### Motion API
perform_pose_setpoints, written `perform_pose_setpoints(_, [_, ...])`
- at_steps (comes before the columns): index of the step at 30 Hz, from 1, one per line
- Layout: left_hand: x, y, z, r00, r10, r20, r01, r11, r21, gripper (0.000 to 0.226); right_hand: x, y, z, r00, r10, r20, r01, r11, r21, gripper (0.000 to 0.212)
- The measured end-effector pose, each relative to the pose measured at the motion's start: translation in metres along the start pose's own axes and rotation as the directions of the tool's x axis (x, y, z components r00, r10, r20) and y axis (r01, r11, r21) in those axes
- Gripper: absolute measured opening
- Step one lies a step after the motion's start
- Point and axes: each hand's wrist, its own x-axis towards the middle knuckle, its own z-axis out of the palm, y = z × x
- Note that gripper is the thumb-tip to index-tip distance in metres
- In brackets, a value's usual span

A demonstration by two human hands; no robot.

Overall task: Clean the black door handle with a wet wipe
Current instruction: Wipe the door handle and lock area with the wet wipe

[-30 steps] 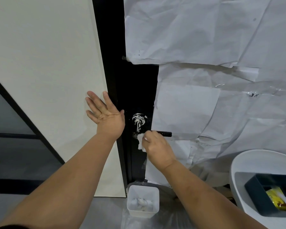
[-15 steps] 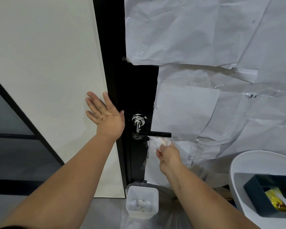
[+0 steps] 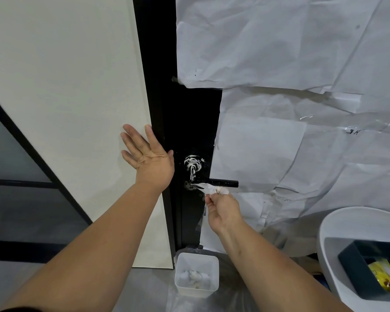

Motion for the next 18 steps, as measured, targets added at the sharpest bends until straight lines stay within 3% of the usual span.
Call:
perform_pose_setpoints(9, [0.0,-0.001,0.0,1.0,0.001,-0.004,-0.001,1.0,0.005,0.089,-0.014,0.012,0.015,0.993,-0.007,0.117,0.02,0.993,-0.116,0.033])
perform_pose_setpoints(13, [0.0,-0.002,0.001,1.0,0.002,-0.007,-0.002,1.0,-0.001,0.088,-0.016,0.01,0.012,0.986,-0.013,0.165,0.059,0.959,-0.276,0.032])
perform_pose_setpoints(18, [-0.001,-0.002,0.0,1.0,0.01,0.0,-0.01,1.0,-0.01,0.088,-0.015,0.006,0.0,0.999,-0.006,0.041,0.023,0.908,-0.419,0.032])
